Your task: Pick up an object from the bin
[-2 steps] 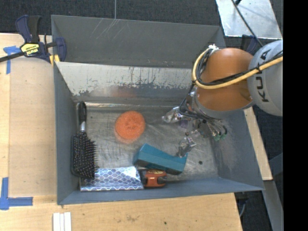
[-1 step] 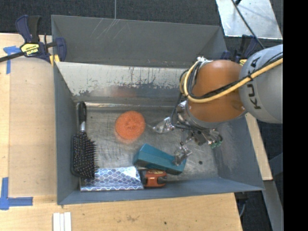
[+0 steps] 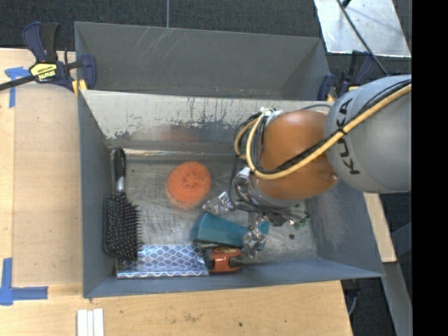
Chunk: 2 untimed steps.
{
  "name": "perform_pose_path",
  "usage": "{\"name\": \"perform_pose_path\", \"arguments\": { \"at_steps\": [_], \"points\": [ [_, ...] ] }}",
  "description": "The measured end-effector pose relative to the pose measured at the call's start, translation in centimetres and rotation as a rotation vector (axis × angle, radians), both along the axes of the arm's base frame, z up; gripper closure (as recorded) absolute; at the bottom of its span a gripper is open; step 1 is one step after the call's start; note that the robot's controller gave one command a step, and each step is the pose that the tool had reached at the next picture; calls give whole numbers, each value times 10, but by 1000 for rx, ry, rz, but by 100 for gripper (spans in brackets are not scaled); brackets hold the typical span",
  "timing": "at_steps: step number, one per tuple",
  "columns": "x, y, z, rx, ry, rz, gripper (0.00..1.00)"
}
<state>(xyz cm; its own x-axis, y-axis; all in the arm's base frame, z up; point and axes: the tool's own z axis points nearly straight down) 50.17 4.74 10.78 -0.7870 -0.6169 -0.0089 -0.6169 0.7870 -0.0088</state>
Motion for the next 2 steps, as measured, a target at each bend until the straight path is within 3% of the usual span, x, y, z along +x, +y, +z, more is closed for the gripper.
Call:
{"name": "perform_pose_path", "arguments": {
  "at_steps": [1,2],
  "points": [
    [5,16,-23,8,-41,-135,100],
    [5,16,-23,8,-41,-135,100]
  ]
}}
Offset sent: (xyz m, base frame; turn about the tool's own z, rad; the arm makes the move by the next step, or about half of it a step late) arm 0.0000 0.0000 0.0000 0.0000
